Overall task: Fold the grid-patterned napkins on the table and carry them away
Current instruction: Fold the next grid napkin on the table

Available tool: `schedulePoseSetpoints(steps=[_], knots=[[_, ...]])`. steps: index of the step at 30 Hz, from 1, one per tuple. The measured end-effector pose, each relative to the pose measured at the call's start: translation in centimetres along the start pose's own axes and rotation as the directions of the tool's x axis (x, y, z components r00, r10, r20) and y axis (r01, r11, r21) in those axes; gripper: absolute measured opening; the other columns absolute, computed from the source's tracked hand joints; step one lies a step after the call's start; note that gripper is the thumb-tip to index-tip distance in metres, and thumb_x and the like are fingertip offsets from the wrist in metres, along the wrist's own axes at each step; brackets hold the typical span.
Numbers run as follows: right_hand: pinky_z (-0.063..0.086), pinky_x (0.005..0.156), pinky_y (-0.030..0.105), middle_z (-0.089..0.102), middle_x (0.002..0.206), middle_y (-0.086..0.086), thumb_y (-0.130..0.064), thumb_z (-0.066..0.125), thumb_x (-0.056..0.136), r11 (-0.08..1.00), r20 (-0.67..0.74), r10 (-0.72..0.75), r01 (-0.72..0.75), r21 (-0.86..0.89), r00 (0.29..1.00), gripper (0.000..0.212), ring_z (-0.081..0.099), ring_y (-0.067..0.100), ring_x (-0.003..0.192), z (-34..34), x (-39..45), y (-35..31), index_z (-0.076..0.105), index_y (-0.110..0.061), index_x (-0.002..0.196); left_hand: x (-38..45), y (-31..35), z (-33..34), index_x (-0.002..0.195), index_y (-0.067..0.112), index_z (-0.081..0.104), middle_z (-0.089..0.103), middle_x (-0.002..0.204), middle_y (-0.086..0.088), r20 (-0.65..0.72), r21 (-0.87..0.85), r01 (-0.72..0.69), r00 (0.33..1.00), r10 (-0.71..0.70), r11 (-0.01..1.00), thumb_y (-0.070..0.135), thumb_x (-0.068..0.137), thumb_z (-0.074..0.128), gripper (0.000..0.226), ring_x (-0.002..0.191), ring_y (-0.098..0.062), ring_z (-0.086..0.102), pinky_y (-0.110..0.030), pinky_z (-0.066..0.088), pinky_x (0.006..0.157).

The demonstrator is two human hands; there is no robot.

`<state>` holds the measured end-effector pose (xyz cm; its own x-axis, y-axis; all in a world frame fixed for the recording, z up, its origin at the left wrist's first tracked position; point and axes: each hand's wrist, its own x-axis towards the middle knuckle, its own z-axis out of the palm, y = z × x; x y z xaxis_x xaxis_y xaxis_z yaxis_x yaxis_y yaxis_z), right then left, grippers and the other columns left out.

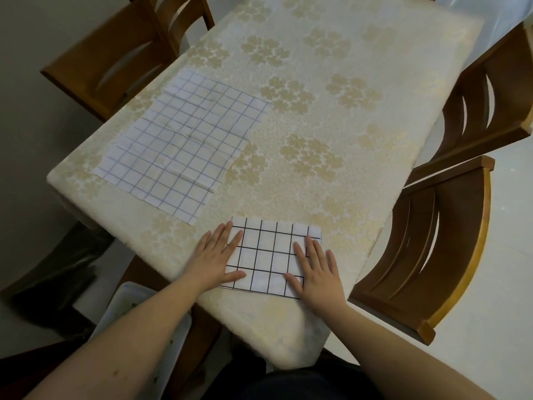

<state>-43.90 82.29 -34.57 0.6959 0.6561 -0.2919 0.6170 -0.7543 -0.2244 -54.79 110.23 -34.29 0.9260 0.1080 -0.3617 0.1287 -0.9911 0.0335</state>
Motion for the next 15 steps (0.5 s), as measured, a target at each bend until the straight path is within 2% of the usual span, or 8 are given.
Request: schedulePoseSetpoints(steps=[5,10,12,15], knots=[[-0.009,0.118,0.044,-0.017,0.162,0.000,-0.067,0.012,0.097,1.000,0.034,-0.007,0.008,-0.006,0.999,0.072,-0.021,0.017,0.148,-0.2,-0.2,0.8,-0.011,-0.030,0.154,-0.1,0.2,-0.3,0.156,0.022,-0.007,-0.025,0.160,-0.005,0.015,0.011,0.005,1.000,-0.005,1.000,0.083,0.083,0.020,0.098,0.147,-0.020,-0.021,-0.040,-0.012,0.117],[-0.013,0.118,0.044,-0.025,0.160,-0.002,-0.068,0.009,0.096,1.000,0.072,-0.008,0.008,-0.003,0.997,0.072,-0.027,0.016,0.145,-0.6,-0.2,0.8,-0.019,-0.033,0.151,-1.0,0.4,-0.1,0.156,0.026,-0.007,-0.016,0.163,-0.008,0.010,-0.011,0.075,0.997,-0.075,0.997,0.082,0.083,0.006,0.093,0.148,-0.020,-0.016,-0.041,-0.010,0.117],[-0.014,0.118,0.043,-0.028,0.158,-0.003,-0.068,0.007,0.095,1.000,0.087,-0.012,0.012,-0.008,0.996,0.072,-0.030,0.016,0.144,-0.9,-0.2,0.9,-0.022,-0.033,0.150,-1.7,0.4,0.1,0.154,0.028,-0.016,-0.022,0.161,-0.008,0.016,-0.026,0.088,0.996,-0.088,0.996,0.084,0.080,0.004,0.095,0.148,-0.021,-0.020,-0.043,-0.013,0.116],[-0.016,0.118,0.043,-0.027,0.159,-0.003,-0.068,0.007,0.094,1.000,0.086,-0.021,0.021,-0.005,0.996,0.072,-0.028,0.016,0.145,-1.2,-0.2,0.8,-0.019,-0.033,0.151,-2.7,-0.1,-0.2,0.148,0.029,-0.030,-0.036,0.155,-0.007,0.101,-0.016,0.066,0.993,-0.064,0.998,0.092,0.070,0.010,0.107,0.144,-0.022,-0.030,-0.049,-0.016,0.116]])
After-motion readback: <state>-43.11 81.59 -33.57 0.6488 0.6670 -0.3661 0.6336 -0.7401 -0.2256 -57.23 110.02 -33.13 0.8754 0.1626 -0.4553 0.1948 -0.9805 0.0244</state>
